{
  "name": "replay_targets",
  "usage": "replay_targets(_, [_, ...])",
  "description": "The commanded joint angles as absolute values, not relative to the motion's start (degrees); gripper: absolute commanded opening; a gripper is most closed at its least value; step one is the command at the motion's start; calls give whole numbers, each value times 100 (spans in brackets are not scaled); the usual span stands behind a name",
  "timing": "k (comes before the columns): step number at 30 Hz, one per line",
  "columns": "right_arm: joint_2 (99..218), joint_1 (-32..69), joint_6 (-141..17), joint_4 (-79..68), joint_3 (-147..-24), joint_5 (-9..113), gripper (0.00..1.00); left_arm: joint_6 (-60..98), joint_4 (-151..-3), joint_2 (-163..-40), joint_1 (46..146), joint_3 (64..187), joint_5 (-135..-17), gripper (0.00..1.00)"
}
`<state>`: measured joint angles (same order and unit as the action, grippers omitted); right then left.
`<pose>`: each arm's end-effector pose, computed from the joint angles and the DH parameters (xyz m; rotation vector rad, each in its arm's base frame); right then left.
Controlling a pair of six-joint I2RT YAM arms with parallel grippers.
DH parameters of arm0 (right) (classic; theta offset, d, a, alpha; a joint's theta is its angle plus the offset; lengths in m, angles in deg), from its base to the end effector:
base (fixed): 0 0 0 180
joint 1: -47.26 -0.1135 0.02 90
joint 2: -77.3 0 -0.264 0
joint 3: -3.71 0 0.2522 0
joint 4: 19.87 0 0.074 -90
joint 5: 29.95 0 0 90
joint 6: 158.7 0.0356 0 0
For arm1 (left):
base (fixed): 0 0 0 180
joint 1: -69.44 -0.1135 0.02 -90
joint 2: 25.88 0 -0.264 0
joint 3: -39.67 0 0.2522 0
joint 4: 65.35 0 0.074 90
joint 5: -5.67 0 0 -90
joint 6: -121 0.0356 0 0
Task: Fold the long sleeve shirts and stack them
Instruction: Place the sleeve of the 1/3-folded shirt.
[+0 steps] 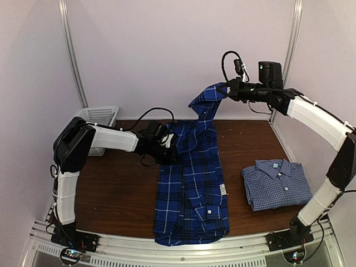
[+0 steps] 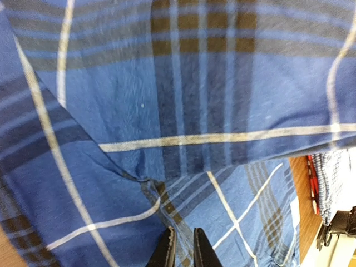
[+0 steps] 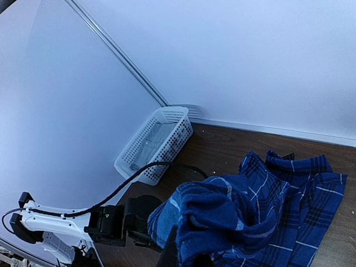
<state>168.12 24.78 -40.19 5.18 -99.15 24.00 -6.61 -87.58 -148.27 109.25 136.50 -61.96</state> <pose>0.3344 0.1611 0.4069 -0.3822 1.8796 1.1811 0.3453 -0.3054 0.1484 0.2494 2.6069 -1.0332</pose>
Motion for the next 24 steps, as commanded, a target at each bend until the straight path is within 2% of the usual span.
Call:
replay_targets(1, [16827,2506,-4098,539,-10110,2456,0,-728,-8465,-15264,10943,13880,-5984,13])
replay_targets(7, [16743,2511,-4057,533,-9923,2375,0,-752,-8487,-15412,10943,13967,-6038,13])
replay_targets(11, [16552,2489,-3847,214,-9383,2119,0,-695,-8583,-15318,10943,14065,-6020,13])
replay_targets(18, [16638,2248,-3997,159,-8561,1698,0,-702,-8764,-14341,10914,13909,-6357,15])
replay_targets(24, [17098,1801,-4723,919,-8417,1704,1,-876,-8828,-13343,10750,13032,-6709,15])
